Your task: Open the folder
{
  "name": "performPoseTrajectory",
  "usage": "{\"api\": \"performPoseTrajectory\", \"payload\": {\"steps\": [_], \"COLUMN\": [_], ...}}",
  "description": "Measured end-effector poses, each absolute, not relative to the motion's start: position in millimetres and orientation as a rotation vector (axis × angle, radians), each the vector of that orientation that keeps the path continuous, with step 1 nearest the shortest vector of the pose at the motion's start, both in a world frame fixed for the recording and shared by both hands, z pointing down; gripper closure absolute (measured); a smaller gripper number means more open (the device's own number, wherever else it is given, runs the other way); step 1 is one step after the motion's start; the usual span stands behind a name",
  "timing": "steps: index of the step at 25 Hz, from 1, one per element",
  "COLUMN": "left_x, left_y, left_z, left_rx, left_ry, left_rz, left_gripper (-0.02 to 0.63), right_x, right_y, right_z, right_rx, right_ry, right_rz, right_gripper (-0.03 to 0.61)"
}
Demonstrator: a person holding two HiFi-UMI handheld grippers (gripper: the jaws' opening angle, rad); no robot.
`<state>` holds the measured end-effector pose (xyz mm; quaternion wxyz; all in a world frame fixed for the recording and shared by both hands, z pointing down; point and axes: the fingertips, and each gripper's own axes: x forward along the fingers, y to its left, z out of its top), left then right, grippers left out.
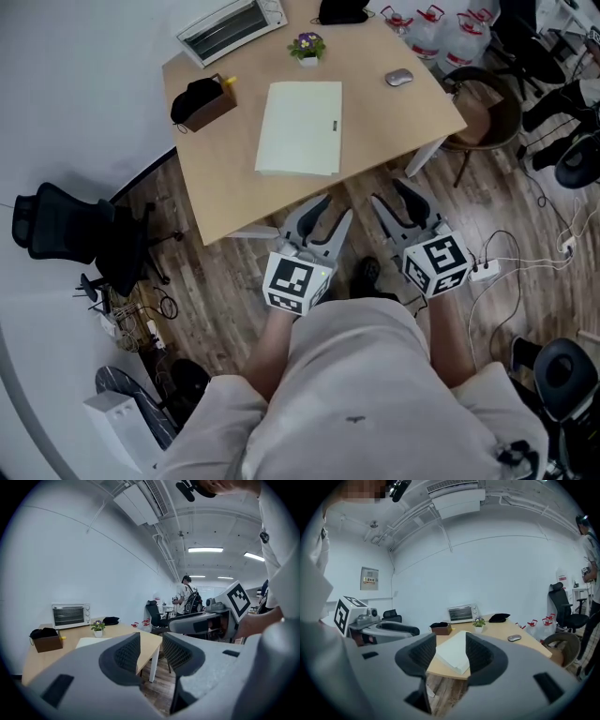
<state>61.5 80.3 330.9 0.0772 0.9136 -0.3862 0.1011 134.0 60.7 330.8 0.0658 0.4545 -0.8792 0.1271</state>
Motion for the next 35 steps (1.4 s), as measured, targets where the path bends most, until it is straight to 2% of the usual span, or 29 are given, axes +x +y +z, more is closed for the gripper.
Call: {"api": "performPoseTrajectory", "payload": {"steps": [20, 26, 35], "left_x": [67.0, 53.9, 24.4], "left_y": [74.2, 62.8, 28.8], "left_z": [369.8, 382.4, 409.6], "left_rx": [2.643, 2.676, 2.635], "left_ry": [-1.233, -1.232, -1.18], "left_rz": [0.488, 0.597, 0.574], "left_gripper": [0.463, 0.457, 0.454], "right_x": [139.2, 129.5, 108.7], "right_y": [50.8, 42.7, 9.6], "right_z": [379.4, 394.7, 413.4], "right_rx": [1.225, 1.221, 1.233], "right_ry": [-2.655, -2.613, -2.535], "right_rz": [0.563, 0.609, 0.626], "right_gripper": [0.377, 0.377, 0.377]}}
